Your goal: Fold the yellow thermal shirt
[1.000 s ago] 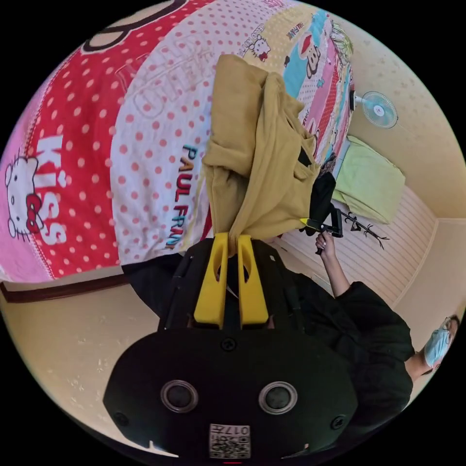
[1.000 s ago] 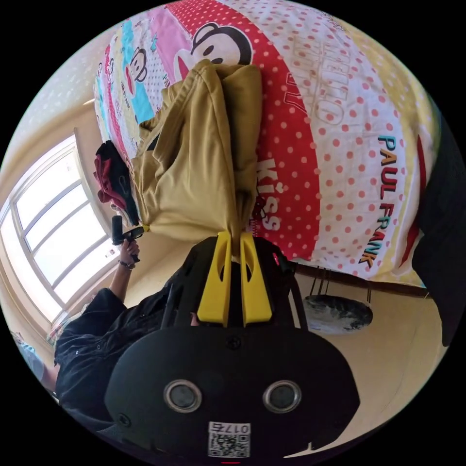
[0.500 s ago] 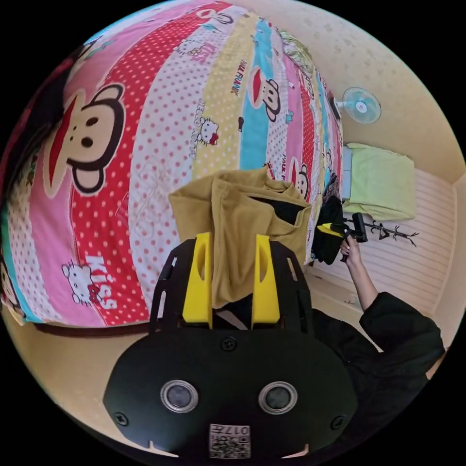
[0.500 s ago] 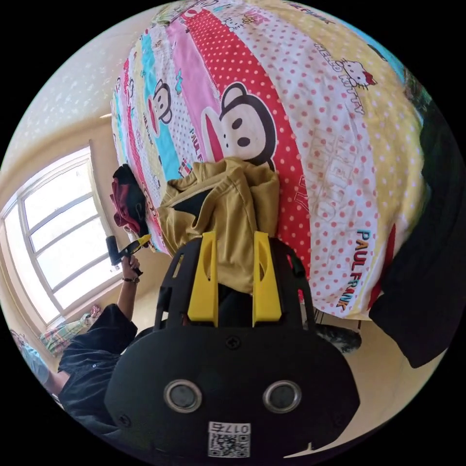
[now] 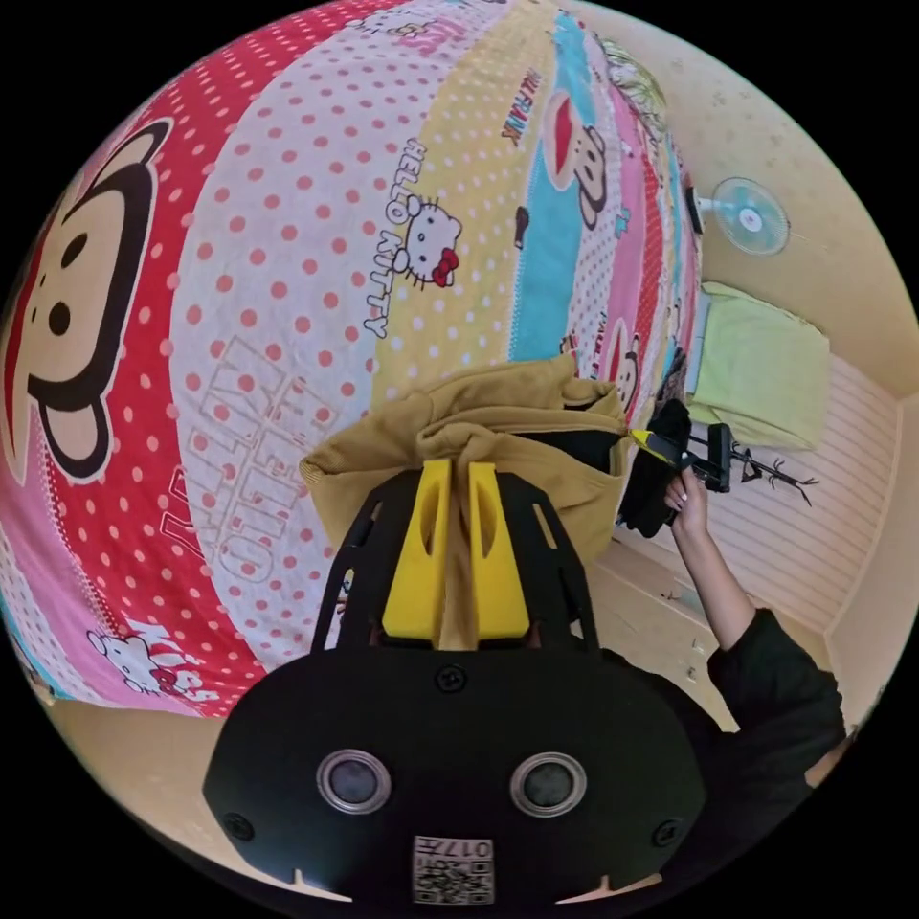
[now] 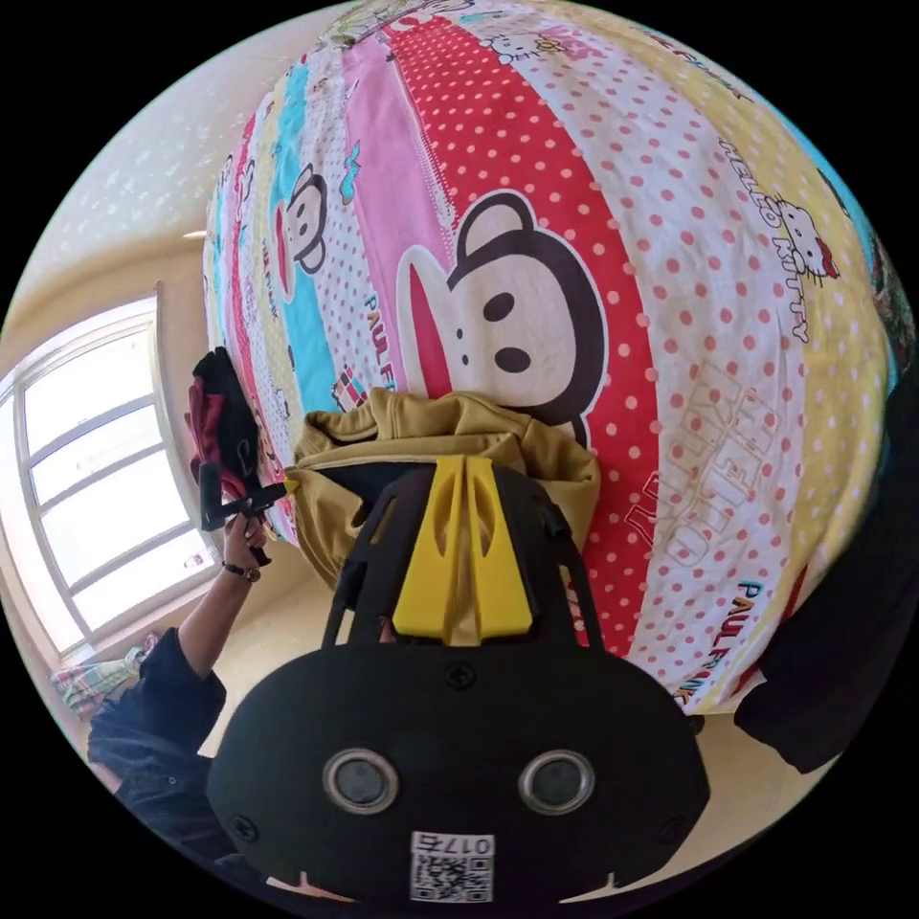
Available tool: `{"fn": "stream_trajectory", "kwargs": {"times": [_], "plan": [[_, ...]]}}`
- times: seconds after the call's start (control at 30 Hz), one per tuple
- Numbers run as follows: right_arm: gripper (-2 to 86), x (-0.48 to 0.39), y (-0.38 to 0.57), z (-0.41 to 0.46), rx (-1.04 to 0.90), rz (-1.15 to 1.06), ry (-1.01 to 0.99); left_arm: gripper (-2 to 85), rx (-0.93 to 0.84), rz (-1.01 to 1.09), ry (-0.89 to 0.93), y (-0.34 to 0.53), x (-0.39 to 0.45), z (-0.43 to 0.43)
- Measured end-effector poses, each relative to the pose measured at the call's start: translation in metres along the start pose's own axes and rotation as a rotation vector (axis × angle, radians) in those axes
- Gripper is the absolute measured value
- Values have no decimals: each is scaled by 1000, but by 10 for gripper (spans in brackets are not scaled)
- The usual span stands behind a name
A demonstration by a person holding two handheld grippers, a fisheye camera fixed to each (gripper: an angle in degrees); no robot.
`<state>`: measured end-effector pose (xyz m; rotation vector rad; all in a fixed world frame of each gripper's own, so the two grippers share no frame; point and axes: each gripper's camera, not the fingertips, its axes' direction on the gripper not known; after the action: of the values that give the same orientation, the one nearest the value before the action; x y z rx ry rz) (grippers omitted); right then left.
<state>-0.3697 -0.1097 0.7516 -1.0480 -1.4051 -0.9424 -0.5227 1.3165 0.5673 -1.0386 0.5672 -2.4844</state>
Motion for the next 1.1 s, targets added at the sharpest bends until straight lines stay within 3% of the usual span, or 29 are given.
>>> {"fn": "stream_trajectory", "kwargs": {"times": [0.17,0.37,0.53,0.67,0.83,1.0,1.1], "plan": [[28,5,8,-18,40,-56,-93,36,67,114,188,30,6,-52],[153,6,1,18,-71,-62,137,26,66,95,170,26,-7,-63],[57,-3,-4,52,-100,-88,260,16,40,102,157,7,-15,-66],[40,-28,6,36,61,-128,314,9,33,157,170,2,-13,-84],[39,-18,-5,37,110,-59,208,21,38,103,115,-13,-36,-102],[62,16,-33,76,4,100,139,61,54,-9,189,-40,-84,-82],[73,5,-19,64,98,116,90,102,114,-82,248,-33,-107,-79]]}}
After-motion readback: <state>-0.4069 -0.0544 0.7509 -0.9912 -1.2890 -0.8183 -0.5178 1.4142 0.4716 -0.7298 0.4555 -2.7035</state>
